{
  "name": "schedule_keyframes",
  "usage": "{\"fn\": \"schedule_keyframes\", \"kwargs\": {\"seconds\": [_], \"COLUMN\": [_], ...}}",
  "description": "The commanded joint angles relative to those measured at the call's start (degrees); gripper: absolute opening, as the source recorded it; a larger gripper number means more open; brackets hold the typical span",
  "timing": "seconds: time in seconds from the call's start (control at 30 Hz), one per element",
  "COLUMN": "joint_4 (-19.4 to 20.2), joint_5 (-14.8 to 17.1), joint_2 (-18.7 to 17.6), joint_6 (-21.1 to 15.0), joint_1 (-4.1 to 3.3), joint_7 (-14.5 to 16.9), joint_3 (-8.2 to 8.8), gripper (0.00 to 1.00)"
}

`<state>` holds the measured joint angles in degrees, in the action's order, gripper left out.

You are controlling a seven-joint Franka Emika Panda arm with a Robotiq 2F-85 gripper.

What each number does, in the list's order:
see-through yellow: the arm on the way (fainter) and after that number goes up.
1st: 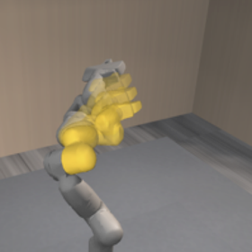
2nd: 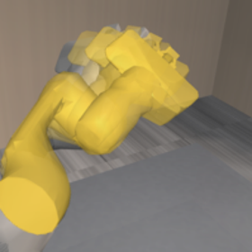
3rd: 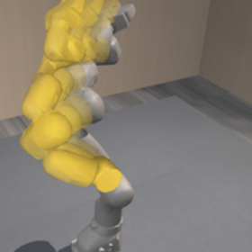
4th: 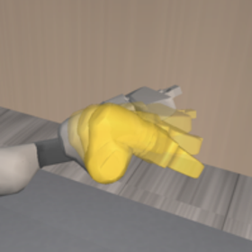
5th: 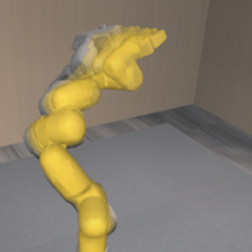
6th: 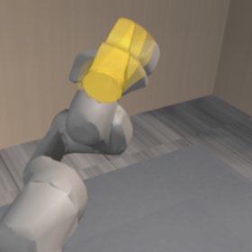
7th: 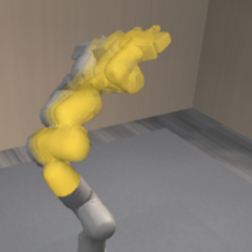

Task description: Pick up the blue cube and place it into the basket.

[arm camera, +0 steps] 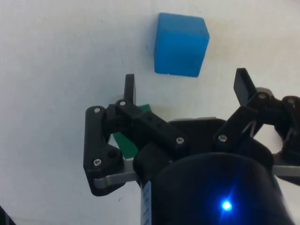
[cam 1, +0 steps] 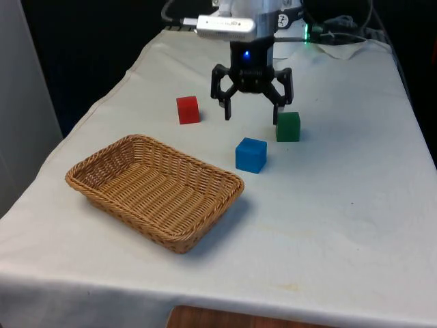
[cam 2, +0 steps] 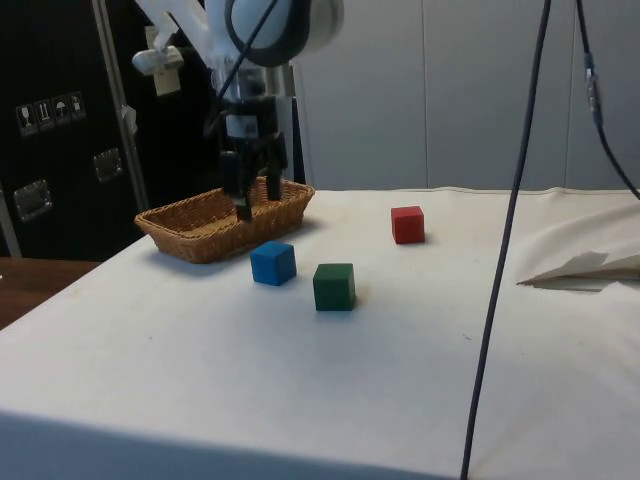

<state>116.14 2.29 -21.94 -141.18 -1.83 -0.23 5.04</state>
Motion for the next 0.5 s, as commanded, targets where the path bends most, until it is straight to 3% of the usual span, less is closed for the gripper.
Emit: {"fn": "schedule_keyframes", "kwargs": {"seconds": [0.0,0.07,0.1,0.4,0.47], "joint_4": [-0.34,-0.34,-0.74,-1.03,-1.03], "joint_5": [1.09,0.23,1.38,0.80,1.49], "joint_2": [-0.97,-0.86,-1.78,-2.81,-3.90], "joint_6": [-0.86,-0.40,-1.15,-0.97,-2.41], "joint_1": [0.34,0.00,0.40,0.00,0.23], "joint_7": [0.69,0.06,0.80,0.29,0.74], "joint_3": [-0.52,0.00,-0.63,-0.06,-0.46], "gripper": [1.00,1.00,1.00,1.00,1.00]}}
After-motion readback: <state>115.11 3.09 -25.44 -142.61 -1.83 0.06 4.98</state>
